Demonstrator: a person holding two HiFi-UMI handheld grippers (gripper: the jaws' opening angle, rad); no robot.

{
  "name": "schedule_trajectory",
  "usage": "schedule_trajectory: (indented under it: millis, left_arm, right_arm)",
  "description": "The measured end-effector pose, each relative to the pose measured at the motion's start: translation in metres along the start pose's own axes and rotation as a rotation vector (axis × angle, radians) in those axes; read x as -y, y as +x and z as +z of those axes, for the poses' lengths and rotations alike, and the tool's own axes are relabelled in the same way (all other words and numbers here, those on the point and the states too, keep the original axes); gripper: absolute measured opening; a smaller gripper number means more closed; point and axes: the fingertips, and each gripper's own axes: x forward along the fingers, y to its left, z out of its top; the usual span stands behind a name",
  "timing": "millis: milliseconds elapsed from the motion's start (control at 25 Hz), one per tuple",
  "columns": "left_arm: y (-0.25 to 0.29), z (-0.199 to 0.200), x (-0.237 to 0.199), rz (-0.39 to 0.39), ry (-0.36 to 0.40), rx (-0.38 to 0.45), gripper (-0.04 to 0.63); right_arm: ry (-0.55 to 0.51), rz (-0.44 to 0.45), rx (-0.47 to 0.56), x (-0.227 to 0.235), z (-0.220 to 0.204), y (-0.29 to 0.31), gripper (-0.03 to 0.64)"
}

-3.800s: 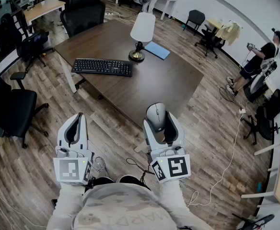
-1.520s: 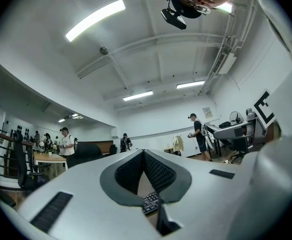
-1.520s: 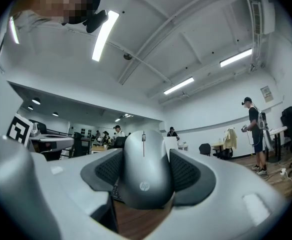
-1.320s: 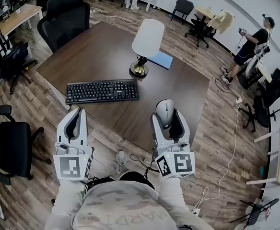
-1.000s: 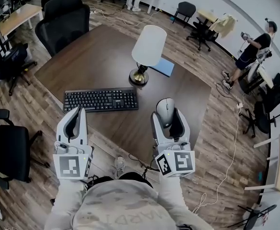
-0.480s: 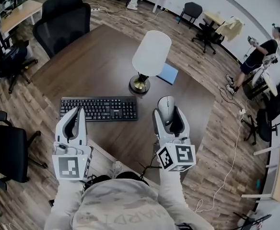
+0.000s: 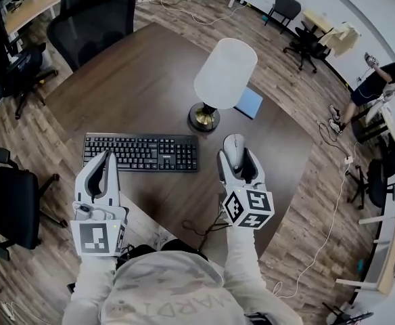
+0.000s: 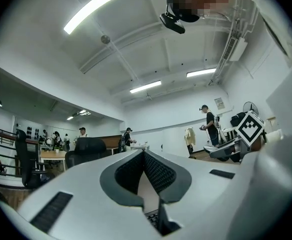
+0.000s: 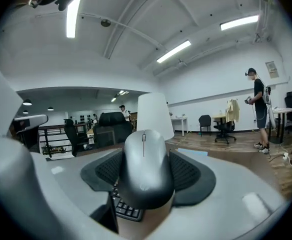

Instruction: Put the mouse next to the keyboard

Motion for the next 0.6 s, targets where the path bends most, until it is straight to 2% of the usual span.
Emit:
schedule_trajectory:
  millis: [600]
  left_arm:
    - [0.021,-0.031,-0.009,0.033,0.011,-0.062,0.006]
  right_arm:
    - [0.061,-0.014,-0.241,0.034,-0.092,0.069,0.304]
